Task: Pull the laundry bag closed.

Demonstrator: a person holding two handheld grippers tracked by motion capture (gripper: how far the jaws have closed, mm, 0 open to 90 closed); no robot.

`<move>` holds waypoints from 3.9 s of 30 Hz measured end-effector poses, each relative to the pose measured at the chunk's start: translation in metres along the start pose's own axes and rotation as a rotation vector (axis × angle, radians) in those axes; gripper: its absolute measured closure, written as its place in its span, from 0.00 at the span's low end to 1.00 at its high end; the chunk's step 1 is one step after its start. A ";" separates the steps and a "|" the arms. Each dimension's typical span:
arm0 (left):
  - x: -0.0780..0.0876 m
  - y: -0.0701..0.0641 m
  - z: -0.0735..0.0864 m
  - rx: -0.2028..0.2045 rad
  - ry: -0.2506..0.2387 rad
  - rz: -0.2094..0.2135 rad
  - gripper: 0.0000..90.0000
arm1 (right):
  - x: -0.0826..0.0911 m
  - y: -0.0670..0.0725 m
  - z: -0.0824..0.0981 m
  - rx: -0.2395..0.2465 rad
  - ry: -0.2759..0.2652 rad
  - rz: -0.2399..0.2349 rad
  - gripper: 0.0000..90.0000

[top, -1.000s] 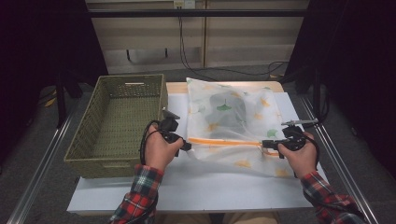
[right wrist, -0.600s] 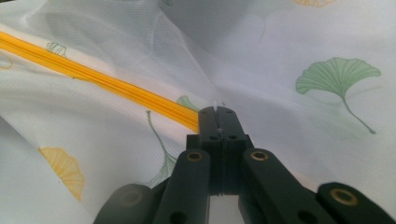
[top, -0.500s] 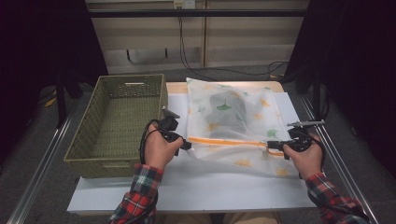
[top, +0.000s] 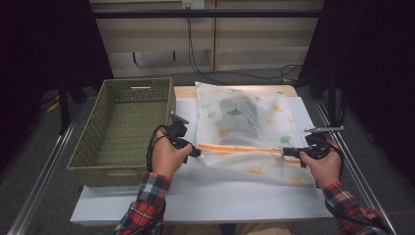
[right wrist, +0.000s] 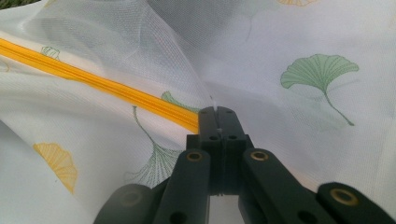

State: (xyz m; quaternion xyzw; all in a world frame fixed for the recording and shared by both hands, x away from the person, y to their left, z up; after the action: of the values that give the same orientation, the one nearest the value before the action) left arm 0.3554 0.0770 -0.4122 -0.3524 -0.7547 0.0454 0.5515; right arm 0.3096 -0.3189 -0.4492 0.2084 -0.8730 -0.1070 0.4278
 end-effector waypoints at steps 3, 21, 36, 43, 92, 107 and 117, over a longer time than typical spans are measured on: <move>0.000 0.000 0.000 0.002 0.001 -0.001 0.99 | 0.000 0.000 0.000 0.004 0.002 0.005 1.00; 0.000 0.000 0.000 0.007 -0.002 0.008 0.99 | 0.010 -0.012 0.003 -0.009 -0.008 0.028 1.00; 0.001 0.000 0.000 0.004 -0.005 0.007 0.99 | 0.016 -0.018 0.003 -0.025 -0.022 0.040 1.00; 0.002 0.000 0.000 0.014 -0.005 0.012 0.99 | 0.019 -0.023 0.004 -0.038 -0.021 0.041 1.00; 0.002 -0.001 -0.001 0.004 0.006 0.012 0.99 | 0.039 -0.053 0.011 -0.073 -0.043 0.136 1.00; 0.002 -0.003 -0.001 0.005 0.011 0.018 0.99 | 0.046 -0.061 0.012 -0.095 -0.057 0.144 1.00; 0.003 -0.004 0.002 0.008 0.014 0.017 0.99 | 0.050 -0.068 0.011 -0.109 -0.072 0.159 1.00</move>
State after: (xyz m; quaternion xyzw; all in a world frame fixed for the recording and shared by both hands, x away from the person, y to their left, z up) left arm 0.3515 0.0769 -0.4085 -0.3567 -0.7478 0.0508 0.5577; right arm 0.2921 -0.4022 -0.4453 0.1109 -0.8945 -0.1276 0.4138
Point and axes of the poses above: each handheld gripper's, and its own axes: x roughly backward along the jaws, z roughly out of its underside, y roughly to its left, the point moved 2 cm from there along -x, roughly forward along the jaws, and after that the axes turned 5 degrees about -x, right-handed, at the moved point
